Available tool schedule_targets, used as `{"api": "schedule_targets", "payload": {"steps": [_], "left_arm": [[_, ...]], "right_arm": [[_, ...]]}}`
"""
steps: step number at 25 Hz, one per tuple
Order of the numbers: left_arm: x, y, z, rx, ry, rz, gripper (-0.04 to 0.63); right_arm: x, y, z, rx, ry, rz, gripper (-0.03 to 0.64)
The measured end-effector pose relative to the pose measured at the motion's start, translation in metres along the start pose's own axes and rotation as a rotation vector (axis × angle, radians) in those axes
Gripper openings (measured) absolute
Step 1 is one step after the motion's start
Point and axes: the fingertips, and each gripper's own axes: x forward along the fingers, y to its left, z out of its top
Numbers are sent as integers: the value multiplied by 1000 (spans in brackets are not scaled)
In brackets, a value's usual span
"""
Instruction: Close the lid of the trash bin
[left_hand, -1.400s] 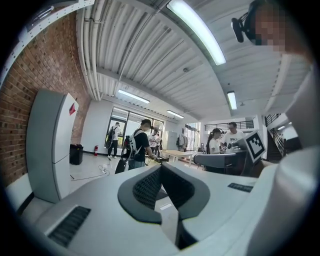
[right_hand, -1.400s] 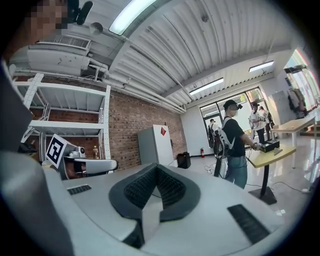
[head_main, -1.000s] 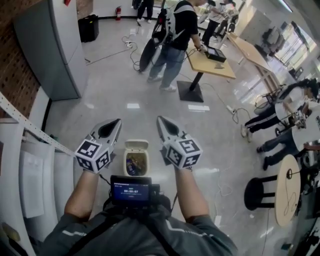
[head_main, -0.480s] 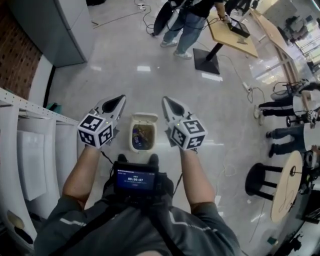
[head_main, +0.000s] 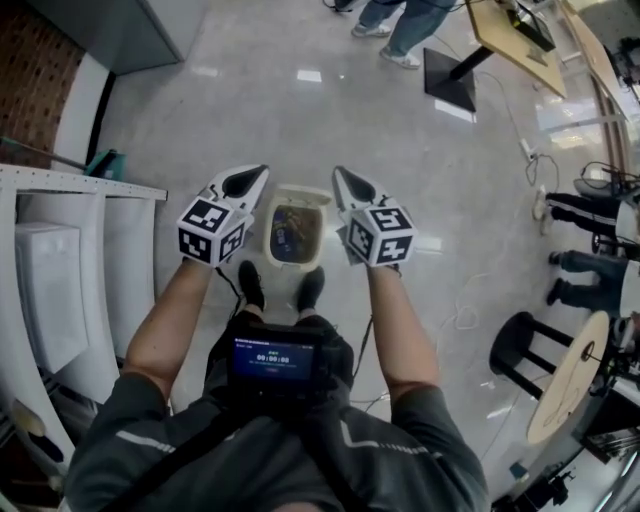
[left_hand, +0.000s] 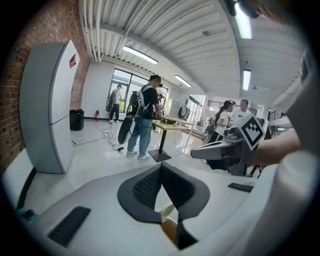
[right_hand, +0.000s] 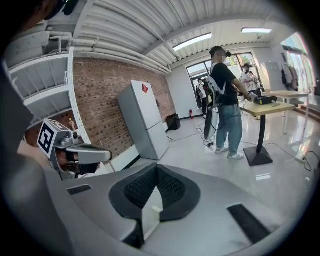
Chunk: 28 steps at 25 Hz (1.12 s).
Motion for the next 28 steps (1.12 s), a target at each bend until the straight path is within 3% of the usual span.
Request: {"api": "schedule_targets", "payload": {"steps": [13,20,28], "left_arm": [[86,22,-116,-101,160,-5,-3],[122,32,-162,-114,219,25,-5],[146,26,-187,-143,265,-11,-3]], "right_arm": [[66,-39,-129,84,181,-37,11],[88,-67,-165,196,197,-94,11],[103,-82,-190,197,252,-117,11]]}}
